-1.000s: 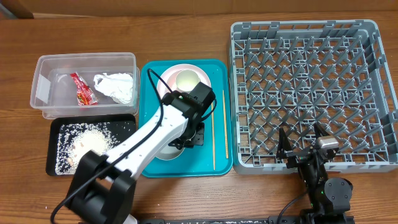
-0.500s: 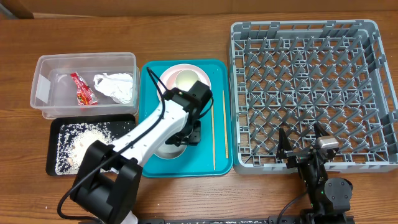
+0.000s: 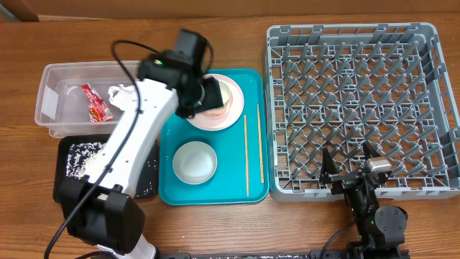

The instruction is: Sort waste into correct bins and load items into the dishwasher

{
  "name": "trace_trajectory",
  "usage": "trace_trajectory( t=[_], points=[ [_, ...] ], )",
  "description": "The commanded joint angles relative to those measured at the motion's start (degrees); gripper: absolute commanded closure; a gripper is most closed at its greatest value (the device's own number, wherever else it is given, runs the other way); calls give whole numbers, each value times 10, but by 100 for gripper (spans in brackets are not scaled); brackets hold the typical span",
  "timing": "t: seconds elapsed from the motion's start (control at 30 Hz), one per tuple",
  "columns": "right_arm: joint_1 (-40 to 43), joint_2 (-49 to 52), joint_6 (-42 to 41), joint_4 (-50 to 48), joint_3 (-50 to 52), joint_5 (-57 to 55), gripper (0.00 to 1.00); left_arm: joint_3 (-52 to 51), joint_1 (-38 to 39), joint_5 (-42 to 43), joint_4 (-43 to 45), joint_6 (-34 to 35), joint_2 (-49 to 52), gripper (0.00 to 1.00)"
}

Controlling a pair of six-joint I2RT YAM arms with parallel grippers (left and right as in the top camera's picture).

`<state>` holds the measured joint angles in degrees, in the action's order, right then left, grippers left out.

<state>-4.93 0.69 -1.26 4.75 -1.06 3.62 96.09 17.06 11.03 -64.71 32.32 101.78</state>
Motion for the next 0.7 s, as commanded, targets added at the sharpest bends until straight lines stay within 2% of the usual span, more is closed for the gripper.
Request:
trace_trajectory(
  t=[0.0,0.03,0.27,0.37,0.4,0.47,0.67],
  points=[
    [-2,-5,2,-2,6,-1,0,16,-26,33,0,-6,-17,20],
    [-2,-5,2,-2,6,-1,0,14,-30,26,0,-6,-17,13],
    [-2,-5,2,-2,6,-1,0,-13,-29,-56,4,-6,-17,15],
    [-2,-5,2,-2,6,-1,0,-14,-30,-80,12,-6,-17,20],
    [-2,-5,2,-3,6,-1,0,-14,-31,-85,17,-6,-17,26],
    [-2,-5,2,-5,6,1,0,-14,-33,-85,23,-6,-17,32],
    [-2,-5,-33,-38,6,54,0,-14,-37,-59,45,-7,-17,36]
  ],
)
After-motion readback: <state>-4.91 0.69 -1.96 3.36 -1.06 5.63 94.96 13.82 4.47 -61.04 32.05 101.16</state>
